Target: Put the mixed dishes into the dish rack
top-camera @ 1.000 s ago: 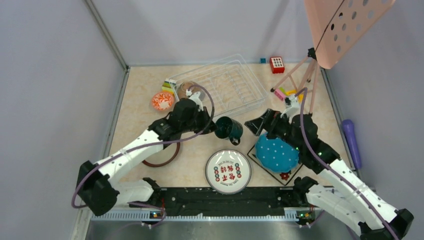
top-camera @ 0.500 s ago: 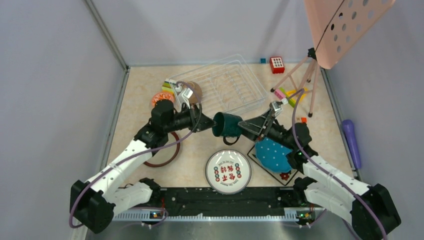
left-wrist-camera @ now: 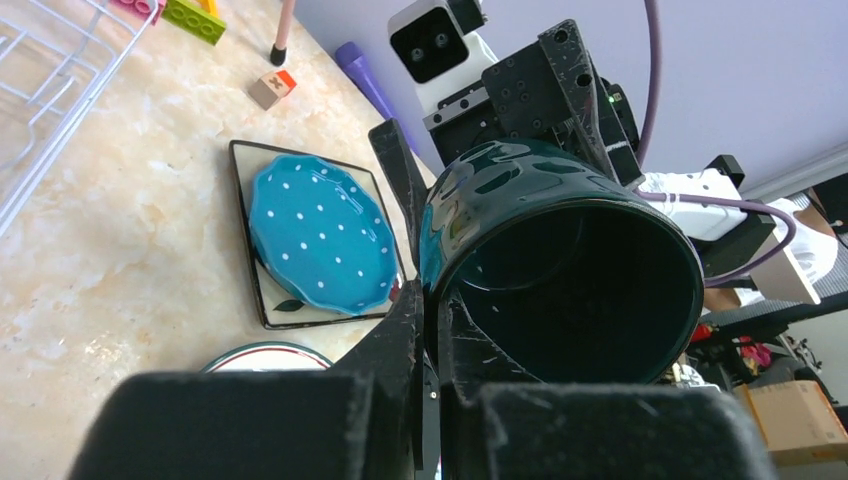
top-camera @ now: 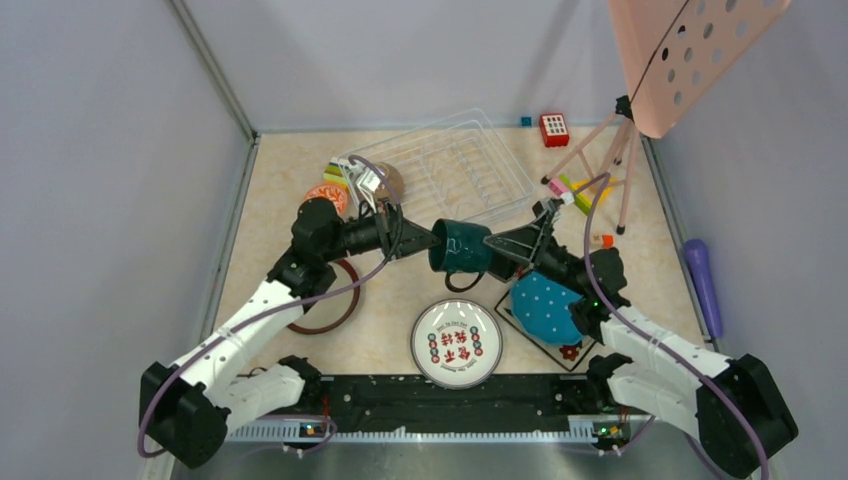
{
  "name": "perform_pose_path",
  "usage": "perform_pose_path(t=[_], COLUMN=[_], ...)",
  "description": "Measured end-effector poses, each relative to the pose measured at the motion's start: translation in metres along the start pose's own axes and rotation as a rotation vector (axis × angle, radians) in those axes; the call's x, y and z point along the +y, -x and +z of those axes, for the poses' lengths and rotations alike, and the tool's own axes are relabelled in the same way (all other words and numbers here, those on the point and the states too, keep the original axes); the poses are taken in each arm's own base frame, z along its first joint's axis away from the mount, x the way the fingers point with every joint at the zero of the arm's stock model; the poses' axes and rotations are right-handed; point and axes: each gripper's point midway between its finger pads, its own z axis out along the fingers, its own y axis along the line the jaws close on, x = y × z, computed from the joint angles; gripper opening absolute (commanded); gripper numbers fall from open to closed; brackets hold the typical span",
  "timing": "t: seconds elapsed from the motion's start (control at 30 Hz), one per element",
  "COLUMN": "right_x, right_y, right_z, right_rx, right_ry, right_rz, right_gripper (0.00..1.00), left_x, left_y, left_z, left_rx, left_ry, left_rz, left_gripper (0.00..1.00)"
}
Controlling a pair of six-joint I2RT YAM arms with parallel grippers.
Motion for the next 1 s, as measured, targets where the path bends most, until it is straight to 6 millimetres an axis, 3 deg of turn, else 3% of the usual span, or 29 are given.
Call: perform_pose_path(t=[0.23,0.3,0.37,0.43,0.5,0.67,0.87,1.0], right_x=[0.001,0.000,-0.001,-0.001,-0.001,-0.003,-0.008,0.005], right_y=[-0.002,-0.003,-0.003,-0.003,-0.002,0.003,0.032,0.065], right_z=[0.005,0.006,0.007,0.007,0.008,0.012,0.030,0.049], right_rx=[0.032,0.039,0.045,0.047,0.044,0.033,0.005,-0.011], right_ry=[0.001,0.000,0.000,0.002,0.006,-0.013,-0.140,-0.210], right_rz=[0.019,0.024,0.031,0.031,0.031,-0.003,-0.211,-0.450], right_gripper=[0.97,0.86,0.65,0.50,0.40,0.27,0.08,0.06], left_x=[0.003,0.003,0.004,0.003,0.002,0.007,0.031,0.065], left_y=[-0.004,-0.004,-0.004,-0.003,-0.001,0.006,0.023,0.030], left_z=[0.007,0.009,0.010,0.011,0.011,0.013,0.006,-0.013], left_rx=[0.039,0.043,0.047,0.046,0.044,0.024,-0.034,-0.063], left_ry=[-0.035,-0.038,-0.041,-0.045,-0.046,-0.019,0.114,0.280], left_rz=[-0.012,-0.013,-0.014,-0.012,-0.009,0.029,0.032,-0.027], left_gripper=[0.00,0.00,0.00,0.01,0.16,0.60,0.88,0.92])
